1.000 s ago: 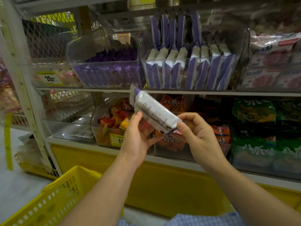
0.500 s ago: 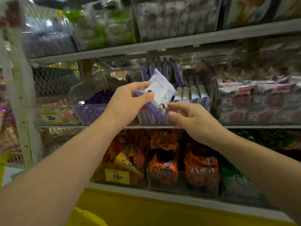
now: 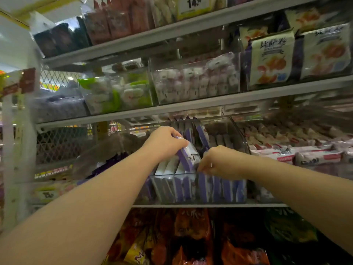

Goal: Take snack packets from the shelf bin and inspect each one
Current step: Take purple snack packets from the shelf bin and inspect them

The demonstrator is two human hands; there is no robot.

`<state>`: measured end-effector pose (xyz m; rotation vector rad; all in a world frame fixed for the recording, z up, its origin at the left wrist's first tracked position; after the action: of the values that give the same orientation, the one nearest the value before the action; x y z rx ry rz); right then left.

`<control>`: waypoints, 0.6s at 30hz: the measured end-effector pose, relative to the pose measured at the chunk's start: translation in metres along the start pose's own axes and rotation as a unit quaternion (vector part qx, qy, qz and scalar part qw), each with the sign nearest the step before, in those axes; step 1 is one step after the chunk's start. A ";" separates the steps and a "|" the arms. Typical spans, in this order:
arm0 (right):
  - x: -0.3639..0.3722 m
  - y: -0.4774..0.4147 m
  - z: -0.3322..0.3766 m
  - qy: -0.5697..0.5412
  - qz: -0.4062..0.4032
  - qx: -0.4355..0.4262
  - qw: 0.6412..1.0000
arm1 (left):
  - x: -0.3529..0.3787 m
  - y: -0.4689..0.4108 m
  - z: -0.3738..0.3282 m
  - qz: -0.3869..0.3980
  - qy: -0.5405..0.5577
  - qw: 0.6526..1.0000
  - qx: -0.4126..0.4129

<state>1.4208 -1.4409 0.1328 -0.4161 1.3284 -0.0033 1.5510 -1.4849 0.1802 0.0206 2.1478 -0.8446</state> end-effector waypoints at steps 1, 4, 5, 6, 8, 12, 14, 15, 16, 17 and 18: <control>-0.001 -0.003 0.000 -0.002 0.019 -0.004 1.000 | 0.002 -0.003 -0.003 0.004 -0.006 1.000 -0.002; -0.004 -0.010 -0.001 -0.024 0.063 -0.004 0.998 | 0.006 -0.010 -0.013 0.012 -0.030 0.999 0.004; -0.004 -0.012 -0.002 -0.028 0.079 -0.004 0.997 | 0.006 -0.011 -0.016 0.012 -0.041 0.999 0.008; -0.004 -0.014 -0.003 -0.027 0.098 -0.002 0.995 | 0.006 -0.014 -0.019 0.009 -0.050 0.999 0.013; -0.003 -0.017 -0.005 0.001 0.143 0.007 0.990 | 0.008 -0.019 -0.022 0.008 -0.072 0.997 0.017; -0.001 -0.023 -0.003 0.054 0.208 0.003 0.977 | 0.019 -0.025 -0.025 0.038 -0.137 0.990 0.022; 0.000 -0.025 -0.002 0.057 0.225 -0.007 0.973 | 0.024 -0.028 -0.024 0.059 -0.153 0.986 0.017; 0.000 -0.026 -0.002 0.053 0.229 -0.009 0.972 | 0.025 -0.029 -0.023 0.064 -0.159 0.985 0.016; 0.000 -0.027 -0.003 0.050 0.228 -0.009 0.972 | 0.026 -0.030 -0.024 0.066 -0.168 0.983 0.018; -0.001 -0.028 -0.004 0.049 0.223 -0.010 0.974 | 0.028 -0.030 -0.025 0.064 -0.181 0.981 0.022; -0.001 -0.029 -0.004 0.052 0.213 -0.013 0.976 | 0.030 -0.030 -0.025 0.059 -0.199 0.978 0.030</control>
<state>1.4235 -1.4689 0.1418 -0.1469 1.5012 0.3548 1.5050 -1.5012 0.1875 0.0083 1.7281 -0.7698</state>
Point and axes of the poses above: each hand's wrist, its own y-axis away from the middle knuckle, its own x-axis out of the palm, z = x × y, the point moved 7 cm from there along -y, towards the middle knuckle, and after that the axes turned 12 degrees about -y, right-handed, at the moved point
